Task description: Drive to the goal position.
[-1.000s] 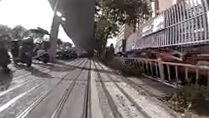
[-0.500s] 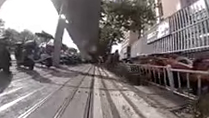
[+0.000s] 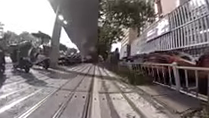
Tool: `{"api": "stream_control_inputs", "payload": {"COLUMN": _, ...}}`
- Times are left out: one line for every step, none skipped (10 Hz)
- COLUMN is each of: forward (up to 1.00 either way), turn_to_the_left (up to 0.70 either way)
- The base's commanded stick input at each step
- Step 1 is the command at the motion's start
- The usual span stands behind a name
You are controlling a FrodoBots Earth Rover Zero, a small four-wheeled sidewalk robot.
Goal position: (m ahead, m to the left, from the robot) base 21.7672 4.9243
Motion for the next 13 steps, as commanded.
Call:
{"api": "stream_control_inputs", "payload": {"forward": 0.45, "turn_to_the_left": 0.00}}
{"api": "stream_control_inputs", "payload": {"forward": 0.45, "turn_to_the_left": 0.00}}
{"api": "stream_control_inputs", "payload": {"forward": 0.45, "turn_to_the_left": 0.00}}
{"api": "stream_control_inputs", "payload": {"forward": 0.45, "turn_to_the_left": 0.00}}
{"api": "stream_control_inputs", "payload": {"forward": 0.45, "turn_to_the_left": 0.00}}
{"api": "stream_control_inputs", "payload": {"forward": 0.45, "turn_to_the_left": 0.00}}
{"api": "stream_control_inputs", "payload": {"forward": 0.45, "turn_to_the_left": 0.00}}
{"api": "stream_control_inputs", "payload": {"forward": 0.45, "turn_to_the_left": 0.00}}
{"api": "stream_control_inputs", "payload": {"forward": 0.45, "turn_to_the_left": 0.00}}
{"api": "stream_control_inputs", "payload": {"forward": 0.45, "turn_to_the_left": 0.00}}
{"api": "stream_control_inputs", "payload": {"forward": 0.45, "turn_to_the_left": 0.00}}
{"api": "stream_control_inputs", "payload": {"forward": 0.45, "turn_to_the_left": 0.00}}
{"api": "stream_control_inputs", "payload": {"forward": 0.45, "turn_to_the_left": 0.00}}
